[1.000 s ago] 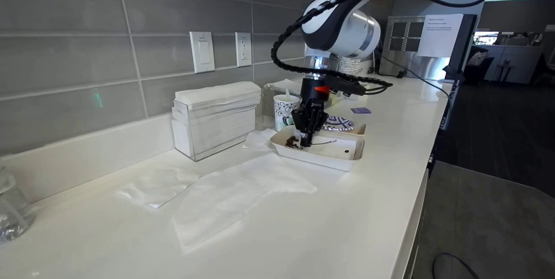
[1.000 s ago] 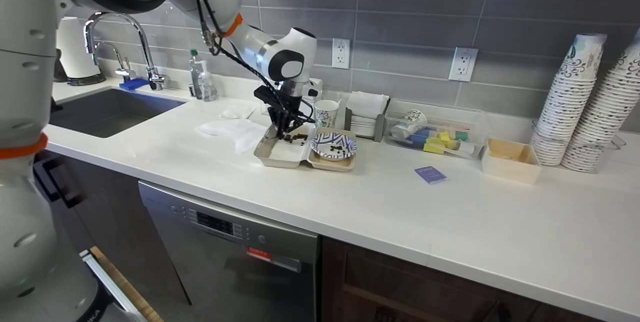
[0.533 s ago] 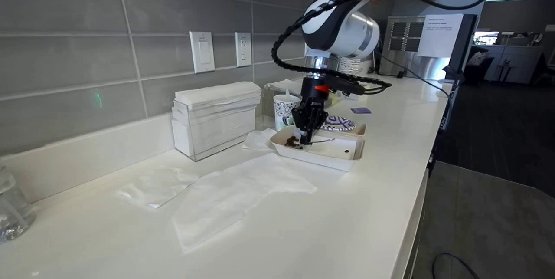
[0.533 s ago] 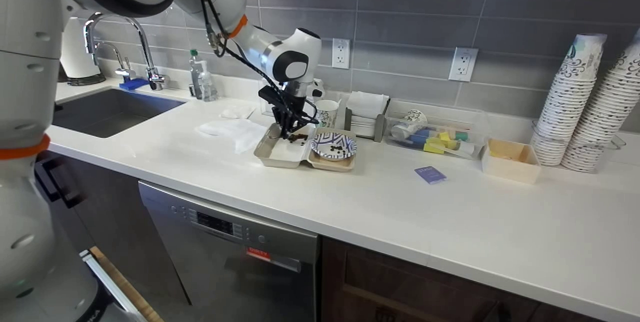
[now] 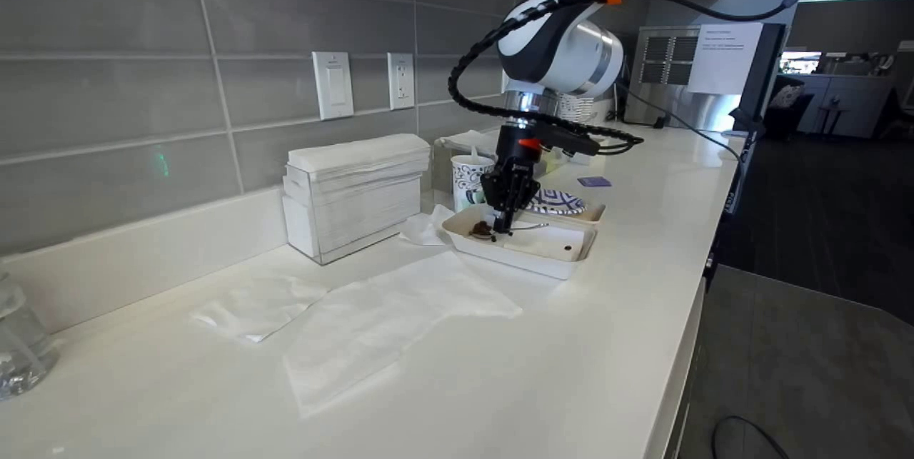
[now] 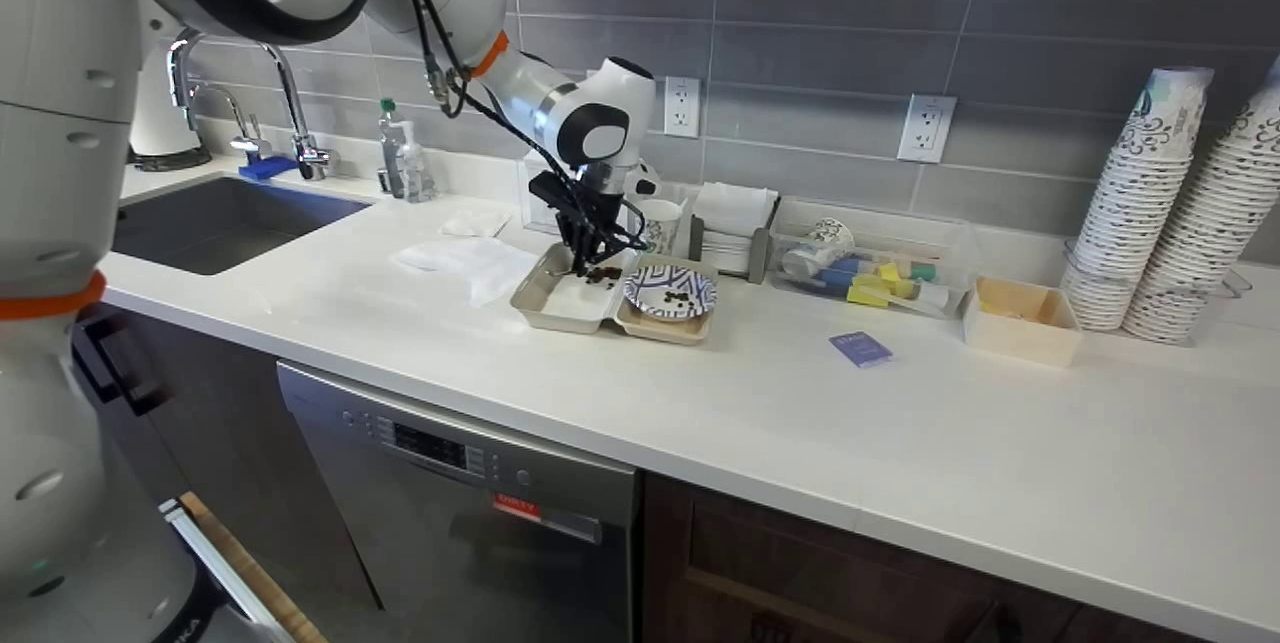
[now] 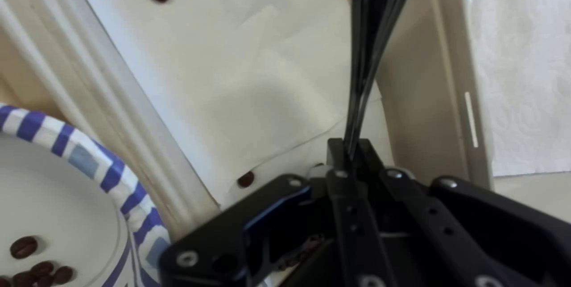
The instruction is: Pick up the spoon and scoop up the beans and put them into the striped white bowl then place the spoon back down
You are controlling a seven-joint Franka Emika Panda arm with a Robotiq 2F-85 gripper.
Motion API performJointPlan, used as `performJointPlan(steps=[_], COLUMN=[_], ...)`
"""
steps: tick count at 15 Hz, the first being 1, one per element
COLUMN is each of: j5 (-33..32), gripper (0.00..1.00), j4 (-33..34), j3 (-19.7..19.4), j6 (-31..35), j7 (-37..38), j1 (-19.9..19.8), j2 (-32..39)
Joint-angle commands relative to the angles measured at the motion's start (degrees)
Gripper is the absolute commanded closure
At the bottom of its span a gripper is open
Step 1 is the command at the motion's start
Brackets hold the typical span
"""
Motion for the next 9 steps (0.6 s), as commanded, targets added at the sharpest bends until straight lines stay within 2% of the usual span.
performJointPlan(steps=[1, 9], j5=[1.3, 0.7], gripper=[0.98, 0.98], j4=[1.8, 1.9], j3=[-0.2, -1.2], j6=[-0.3, 2.1], j7=[0.3, 3.5], j1=[-0.4, 0.1], j2=[1.7, 1.9])
